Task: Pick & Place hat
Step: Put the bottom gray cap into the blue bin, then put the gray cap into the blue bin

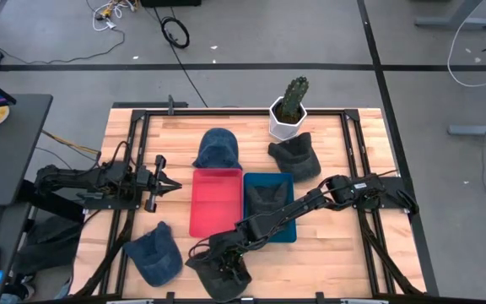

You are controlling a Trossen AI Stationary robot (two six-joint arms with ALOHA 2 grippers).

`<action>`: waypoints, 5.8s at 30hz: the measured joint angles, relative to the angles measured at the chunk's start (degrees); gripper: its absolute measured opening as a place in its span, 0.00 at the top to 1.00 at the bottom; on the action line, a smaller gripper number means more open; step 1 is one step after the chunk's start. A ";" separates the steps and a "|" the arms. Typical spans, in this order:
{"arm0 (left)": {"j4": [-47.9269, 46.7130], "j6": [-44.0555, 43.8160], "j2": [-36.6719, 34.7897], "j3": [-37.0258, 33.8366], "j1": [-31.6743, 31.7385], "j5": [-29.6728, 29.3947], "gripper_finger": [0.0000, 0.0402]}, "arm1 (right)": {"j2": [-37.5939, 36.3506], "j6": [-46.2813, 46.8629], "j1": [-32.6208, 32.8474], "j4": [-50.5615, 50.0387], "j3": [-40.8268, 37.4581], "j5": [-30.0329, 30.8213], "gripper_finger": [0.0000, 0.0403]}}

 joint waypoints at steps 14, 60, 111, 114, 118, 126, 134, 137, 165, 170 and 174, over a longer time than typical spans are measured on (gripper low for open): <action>0.00 -0.01 0.00 0.01 0.00 0.01 0.93 | 0.01 -0.22 0.00 -1.92 -0.02 0.28 0.76; 0.00 -0.02 0.02 0.02 0.00 0.01 0.93 | -14.71 6.40 14.85 -52.04 22.75 48.44 0.98; -0.08 -0.02 0.02 0.00 -0.01 0.02 0.93 | -51.78 11.93 -7.48 -2.81 -54.10 22.76 0.98; -0.02 -0.01 0.02 0.01 0.00 0.02 0.93 | -51.78 11.74 -7.86 -0.26 -55.20 22.74 0.98; -0.03 -0.02 0.02 0.01 -0.01 0.02 0.93 | -51.78 11.95 -8.78 5.12 -58.15 22.63 0.98; -0.01 -0.02 0.02 0.00 0.00 0.00 0.93 | -51.84 14.42 -12.12 8.26 -63.93 19.49 0.98; -0.01 -0.02 0.02 0.01 -0.02 0.01 0.93 | -51.81 14.28 -13.66 12.84 -65.92 18.20 0.98; -0.03 -0.01 0.02 0.02 -0.02 0.02 0.93 | -51.78 13.49 -13.62 14.00 -65.94 18.21 0.97; -0.02 -0.02 0.02 0.02 0.00 0.01 0.93 | -51.74 15.41 -13.60 12.31 -60.26 10.67 0.44; 0.00 0.00 0.02 0.02 -0.02 0.00 0.93 | -51.74 15.73 -13.60 9.62 -57.67 10.64 0.43; 0.00 -0.01 0.02 0.02 -0.01 0.00 0.93 | -51.74 17.22 -13.60 9.57 -56.85 10.63 0.43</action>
